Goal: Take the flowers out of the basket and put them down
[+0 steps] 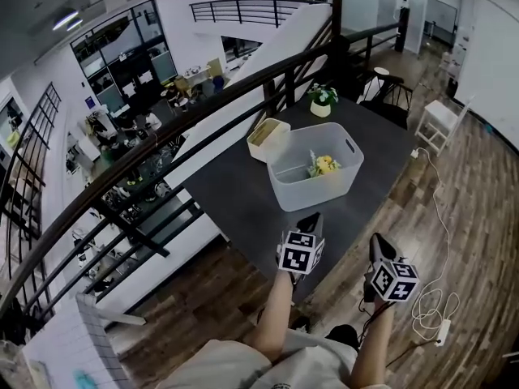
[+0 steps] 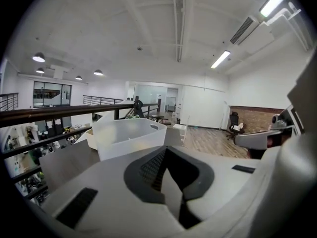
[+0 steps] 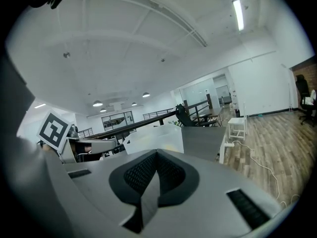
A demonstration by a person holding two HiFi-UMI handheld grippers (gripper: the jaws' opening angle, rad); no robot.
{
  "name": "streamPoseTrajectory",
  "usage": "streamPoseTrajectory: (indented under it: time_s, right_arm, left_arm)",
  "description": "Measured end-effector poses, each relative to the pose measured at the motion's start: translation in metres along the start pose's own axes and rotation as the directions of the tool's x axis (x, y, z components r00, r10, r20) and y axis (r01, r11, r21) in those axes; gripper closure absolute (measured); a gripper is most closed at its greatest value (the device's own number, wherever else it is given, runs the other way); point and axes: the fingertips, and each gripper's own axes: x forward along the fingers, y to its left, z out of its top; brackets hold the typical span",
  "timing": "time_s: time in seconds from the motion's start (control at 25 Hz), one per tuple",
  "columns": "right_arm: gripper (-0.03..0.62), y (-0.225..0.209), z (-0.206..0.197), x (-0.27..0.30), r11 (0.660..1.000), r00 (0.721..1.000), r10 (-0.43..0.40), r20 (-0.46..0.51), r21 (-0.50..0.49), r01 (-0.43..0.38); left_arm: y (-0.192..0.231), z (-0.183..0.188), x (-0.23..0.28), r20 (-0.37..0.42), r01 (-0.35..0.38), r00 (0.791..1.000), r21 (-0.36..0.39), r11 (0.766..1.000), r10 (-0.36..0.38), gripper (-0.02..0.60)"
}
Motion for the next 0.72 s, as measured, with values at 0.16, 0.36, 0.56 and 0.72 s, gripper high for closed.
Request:
streamPoseTrajectory:
  time_s: [0.16,0.36,0.56,0.72]
  right_arm:
    - [0.576,-0.001,0.000,0.017,1.000,1.000,0.009,-0.005,0.006,-0.009]
    - [0.576,0.004,0.009,0.045,0.999,0.999,0.046,-0.012,-0.004,-0.046]
    - [0.576,0.001,0.021,0.066,0.996,0.996,0.086,-0.006,-0.012,-0.086]
    - [0.576,-0.009,0.027,0.085,0.993,0.993,0.115,-0.008,-0.007,-0.115]
  left_arm:
    - [0.013,-0.010,0.006,-0.025,-0.004,1.000,0.001,1.000,0.004,0.558]
    - [0.044,-0.012,0.014,-0.058,-0.067,0.996,-0.033,0.997,0.065,0.558]
    - [0.052,-0.002,0.025,-0.047,-0.111,0.993,-0.030,0.993,0.109,0.558]
    - [0.042,0.002,0.040,-0.053,-0.095,0.994,0.010,0.995,0.096,0.558]
